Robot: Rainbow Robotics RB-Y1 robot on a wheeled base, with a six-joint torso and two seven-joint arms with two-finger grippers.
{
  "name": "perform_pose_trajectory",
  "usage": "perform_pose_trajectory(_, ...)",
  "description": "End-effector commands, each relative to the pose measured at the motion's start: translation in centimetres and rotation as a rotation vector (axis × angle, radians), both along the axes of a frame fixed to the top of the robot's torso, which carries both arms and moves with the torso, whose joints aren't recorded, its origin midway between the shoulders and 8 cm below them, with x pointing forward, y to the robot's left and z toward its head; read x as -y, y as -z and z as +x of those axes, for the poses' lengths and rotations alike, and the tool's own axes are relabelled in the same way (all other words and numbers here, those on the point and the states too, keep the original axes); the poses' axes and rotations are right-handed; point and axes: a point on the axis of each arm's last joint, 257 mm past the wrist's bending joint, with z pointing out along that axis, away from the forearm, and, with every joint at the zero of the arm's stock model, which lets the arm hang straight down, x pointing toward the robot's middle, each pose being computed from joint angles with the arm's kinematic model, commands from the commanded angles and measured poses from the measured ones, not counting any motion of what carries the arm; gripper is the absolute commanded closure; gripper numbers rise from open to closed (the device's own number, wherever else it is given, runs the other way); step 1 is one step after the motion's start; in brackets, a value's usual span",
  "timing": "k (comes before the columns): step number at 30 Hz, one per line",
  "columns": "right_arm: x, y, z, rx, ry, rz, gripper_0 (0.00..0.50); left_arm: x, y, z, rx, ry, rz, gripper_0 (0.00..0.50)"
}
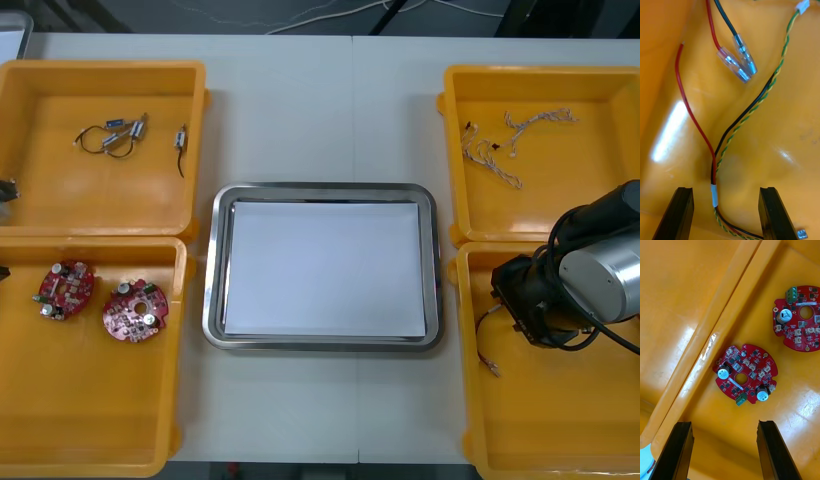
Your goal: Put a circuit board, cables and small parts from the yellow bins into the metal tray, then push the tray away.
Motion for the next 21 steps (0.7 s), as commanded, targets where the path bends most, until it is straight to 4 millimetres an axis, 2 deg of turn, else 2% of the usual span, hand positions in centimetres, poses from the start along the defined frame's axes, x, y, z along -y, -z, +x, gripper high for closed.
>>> perform_pose_trajectory(1, -1.1, 1.1, -0.8, -0.002, -0.058, 0.008, 0.000, -1.0, -2.0, 1.6, 0.052, 0.173, 0.131, 0.000)
perform_pose_trajectory(9, -1.4, 1.4, -0.9, -0.006, -0.067, 0.013, 0.000, -1.0, -2.0, 2.2, 0.071, 0.176, 0.143, 0.000)
perform_pose_trajectory(21, -1.1, 2.4, -0.2, 0.004, -0.078, 0.018, 0.000, -2.6, 0.0, 1.2, 0.024, 0.170, 0.206, 0.000)
